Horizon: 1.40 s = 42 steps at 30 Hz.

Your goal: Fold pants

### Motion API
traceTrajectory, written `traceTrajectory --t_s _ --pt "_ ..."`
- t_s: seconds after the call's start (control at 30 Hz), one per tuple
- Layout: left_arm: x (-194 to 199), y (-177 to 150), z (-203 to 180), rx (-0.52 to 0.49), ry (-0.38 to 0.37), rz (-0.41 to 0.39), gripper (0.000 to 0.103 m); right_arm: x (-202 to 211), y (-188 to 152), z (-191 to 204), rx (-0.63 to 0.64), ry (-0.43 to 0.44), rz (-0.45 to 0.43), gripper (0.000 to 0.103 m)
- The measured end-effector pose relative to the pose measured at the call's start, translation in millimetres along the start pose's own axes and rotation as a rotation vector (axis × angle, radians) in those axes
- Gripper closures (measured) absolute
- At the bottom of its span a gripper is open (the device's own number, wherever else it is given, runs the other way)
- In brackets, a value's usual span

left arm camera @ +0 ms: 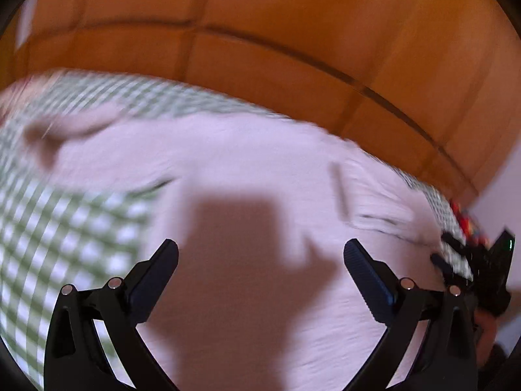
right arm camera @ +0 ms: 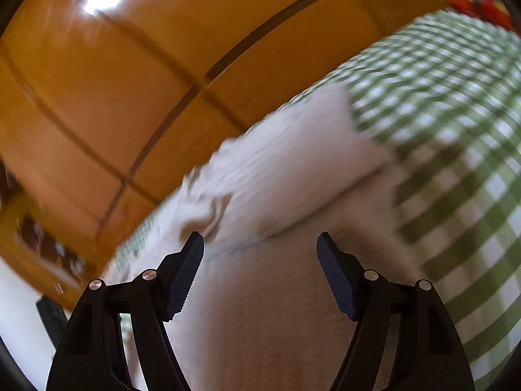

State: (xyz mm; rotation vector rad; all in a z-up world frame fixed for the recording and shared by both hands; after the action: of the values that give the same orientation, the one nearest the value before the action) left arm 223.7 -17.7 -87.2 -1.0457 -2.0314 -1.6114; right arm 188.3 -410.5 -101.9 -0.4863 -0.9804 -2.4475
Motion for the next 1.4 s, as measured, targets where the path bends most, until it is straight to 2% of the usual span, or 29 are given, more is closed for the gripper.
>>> traceTrajectory --t_s 0.07,0.17,0.27,0.33,0.43,0.5,0.53,0.57,0.6,0.63,0.67,0.73,0.77,0.83,0.87,0.9,0.93,0.97,1.0,1.03,1.1,1.13,1.17,1.2,1.23,1.33,1.4 --pt "-14 4 -41 -0.137 -0.032 0.017 0.002 0 5 -13 -0.079 0.026 -0.028 0.032" --pt "-44 6 -101 -0.375 -0.008 0.019 0.002 -1 19 -28 -0.216 0.075 -0.060 0.032" --pt "-74 11 -136 -0.503 0.040 0.016 0.002 -5 38 -38 -0.303 0.127 -0.114 0.032" --pt "-87 13 -149 -0.541 0.070 0.006 0.002 -7 47 -46 -0.307 0.140 -0.150 0.033" --pt "-103 25 -159 -0.582 0.146 -0.037 0.004 -8 44 -57 -0.237 0.086 -0.206 0.053" --pt "-112 36 -157 -0.568 0.171 -0.051 0.017 -5 45 -53 -0.198 0.043 -0.229 0.053" --pt "-117 40 -151 -0.537 0.154 -0.031 0.036 -3 43 -51 -0.180 0.024 -0.238 0.053" --pt "-121 44 -148 -0.505 0.130 -0.014 0.056 -3 43 -51 -0.171 0.013 -0.242 0.058" --pt "-120 51 -137 -0.431 0.084 -0.006 0.063 -3 43 -52 -0.174 0.009 -0.250 0.064" --pt "-118 55 -127 -0.385 0.076 -0.014 0.073 -2 43 -53 -0.186 0.011 -0.254 0.074" --pt "-112 62 -112 -0.327 0.091 -0.036 0.075 -2 43 -58 -0.211 0.015 -0.259 0.081" --pt "-101 67 -88 -0.241 0.090 -0.069 0.075 -1 42 -65 -0.245 0.021 -0.270 0.085" --pt "-93 71 -68 -0.160 0.079 -0.091 0.075 -1 41 -63 -0.245 0.020 -0.274 0.086" --pt "-86 71 -35 -0.047 0.106 -0.098 0.075 1 39 -60 -0.234 0.017 -0.279 0.086" --pt "-84 68 -24 -0.003 0.096 -0.095 0.071 1 39 -60 -0.237 0.021 -0.280 0.086" --pt "-82 63 -6 0.079 0.048 -0.083 0.065 1 39 -62 -0.249 0.032 -0.278 0.086" --pt "-83 59 2 0.126 0.014 -0.070 0.042 0 39 -64 -0.264 0.045 -0.272 0.086" --pt "-82 55 9 0.173 -0.032 -0.064 0.029 1 37 -66 -0.274 0.050 -0.265 0.086" --pt "-82 53 11 0.194 -0.059 -0.067 0.027 1 37 -67 -0.277 0.049 -0.263 0.086" --pt "-82 51 11 0.202 -0.075 -0.069 0.024 -1 38 -68 -0.271 0.053 -0.258 0.081" --pt "-89 52 9 0.205 -0.097 -0.048 0.024 -6 39 -66 -0.255 0.053 -0.244 0.077" --pt "-97 52 8 0.200 -0.089 -0.015 0.028 -5 38 -64 -0.249 0.053 -0.243 0.077" --pt "-105 52 8 0.183 -0.060 0.013 0.056 -4 38 -64 -0.246 0.055 -0.249 0.078" --pt "-109 53 5 0.168 -0.046 0.028 0.071 -2 39 -63 -0.244 0.050 -0.260 0.081" --pt "-111 53 -1 0.160 -0.045 0.033 0.080 3 39 -64 -0.242 0.032 -0.289 0.092" --pt "-90 64 -7 0.112 -0.068 -0.077 0.083 19 39 -61 -0.221 -0.011 -0.375 0.095" --pt "-91 60 -4 0.095 -0.032 -0.075 0.083 20 38 -60 -0.213 -0.031 -0.381 0.095"
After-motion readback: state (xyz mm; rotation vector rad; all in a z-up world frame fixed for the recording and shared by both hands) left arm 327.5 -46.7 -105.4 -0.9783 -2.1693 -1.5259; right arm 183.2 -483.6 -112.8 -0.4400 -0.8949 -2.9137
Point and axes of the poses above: each gripper's, at about its wrist camera, not at the fingertips, and x roughly against the way its jaws point, z to its left, y to its top, the point moved 6 cm from there along -x, roughly the way its jaws point
